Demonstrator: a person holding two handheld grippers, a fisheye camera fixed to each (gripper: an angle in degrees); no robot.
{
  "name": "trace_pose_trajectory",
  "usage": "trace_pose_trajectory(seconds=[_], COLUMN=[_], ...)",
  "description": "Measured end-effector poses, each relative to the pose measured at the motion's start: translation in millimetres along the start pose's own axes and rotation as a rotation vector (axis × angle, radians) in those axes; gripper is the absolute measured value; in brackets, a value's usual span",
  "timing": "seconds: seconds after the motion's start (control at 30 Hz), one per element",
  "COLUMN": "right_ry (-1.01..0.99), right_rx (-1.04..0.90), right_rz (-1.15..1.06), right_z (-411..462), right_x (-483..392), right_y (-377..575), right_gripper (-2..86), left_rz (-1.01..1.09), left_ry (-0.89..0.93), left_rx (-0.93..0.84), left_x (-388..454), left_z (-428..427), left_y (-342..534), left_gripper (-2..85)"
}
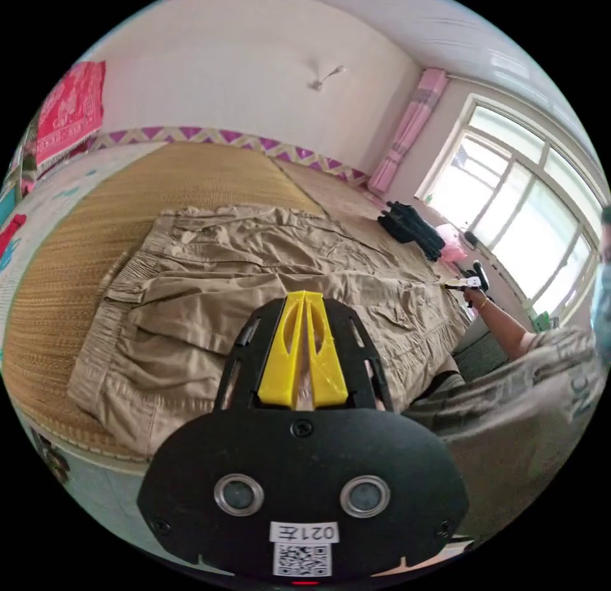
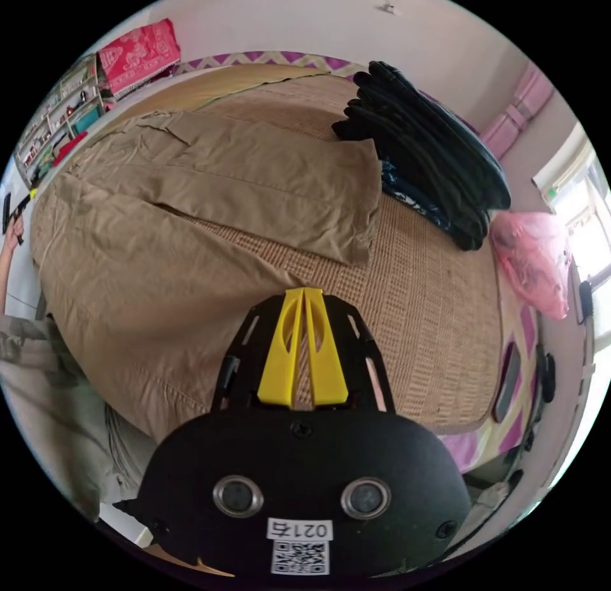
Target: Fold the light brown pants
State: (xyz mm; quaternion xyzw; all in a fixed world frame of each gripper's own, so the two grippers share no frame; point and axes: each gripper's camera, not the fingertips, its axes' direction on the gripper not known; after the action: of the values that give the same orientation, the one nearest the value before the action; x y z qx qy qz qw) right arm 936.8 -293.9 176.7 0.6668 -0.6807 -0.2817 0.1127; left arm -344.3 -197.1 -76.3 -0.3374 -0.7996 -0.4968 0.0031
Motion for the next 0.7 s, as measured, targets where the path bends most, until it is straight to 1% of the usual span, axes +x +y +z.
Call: trace_pose_trajectory(seconds=[0.1, 0.17, 0.23, 0.3, 0.37, 0.43, 0.53, 0.57, 0.6, 0.63, 0.67, 0.7], right_ry=[0.054, 0.087, 0.125, 0.154, 0.161, 0.165, 0.169, 0.162, 0.162, 0.183, 0.239, 0.227], right_rx=[-0.035, -0.04, -0.031, 0.008, 0.033, 0.027, -0.011, -0.046, -0.09, -0.095, -0.028, 0.072], right_rz=[-0.028, -0.041, -0.05, -0.035, -0.017, -0.015, -0.037, -0.038, -0.023, -0.01, -0.002, -0.021], right_z=[3.8, 3.8, 1.8, -3.0, -7.9, -14.6, -26.7, -31.9, -37.9, -42.6, -57.9, -75.9], right_x=[0.7, -2.7, -9.6, -17.8, -23.0, -28.2, -36.2, -36.9, -36.0, -35.9, -39.6, -45.8], right_y=[-42.8, -57.7, -63.7, -61.1, -55.2, -48.1, -33.7, -30.6, -31.2, -32.2, -34.6, -41.8], right_gripper=[-1.0, -1.0, -1.0, -1.0, -0.9, -0.9, -0.9, -0.9, -0.9, -0.9, -1.0, -1.0], left_rz=[-0.144, -0.241, -0.342, -0.449, -0.508, -0.482, -0.41, -0.349, -0.253, -0.208, -0.122, -0.057], left_ry=[-0.04, -0.007, 0.094, 0.237, 0.307, 0.3, 0.216, 0.165, 0.166, 0.188, 0.238, 0.254], left_rx=[-0.075, -0.116, -0.089, -0.047, -0.043, -0.075, -0.106, -0.116, -0.071, -0.035, 0.033, 0.061], left_x=[-40.3, -68.3, -97.5, -128.9, -144.0, -137.9, -110.3, -93.3, -73.3, -63.6, -44.7, -27.4], left_z=[55.2, 81.5, 86.3, 85.4, 83.6, 81.1, 71.8, 66.7, 58.4, 53.7, 47.7, 51.3], left_y=[-28.5, -20.4, -3.6, 23.3, 41.1, 49.1, 57.1, 53.6, 44.4, 37.9, 21.1, -0.8], left_gripper=[-0.9, -0.9, -0.9, -0.9, -0.9, -0.9, -0.9, -0.9, -0.9, -0.9, -0.9, -0.9])
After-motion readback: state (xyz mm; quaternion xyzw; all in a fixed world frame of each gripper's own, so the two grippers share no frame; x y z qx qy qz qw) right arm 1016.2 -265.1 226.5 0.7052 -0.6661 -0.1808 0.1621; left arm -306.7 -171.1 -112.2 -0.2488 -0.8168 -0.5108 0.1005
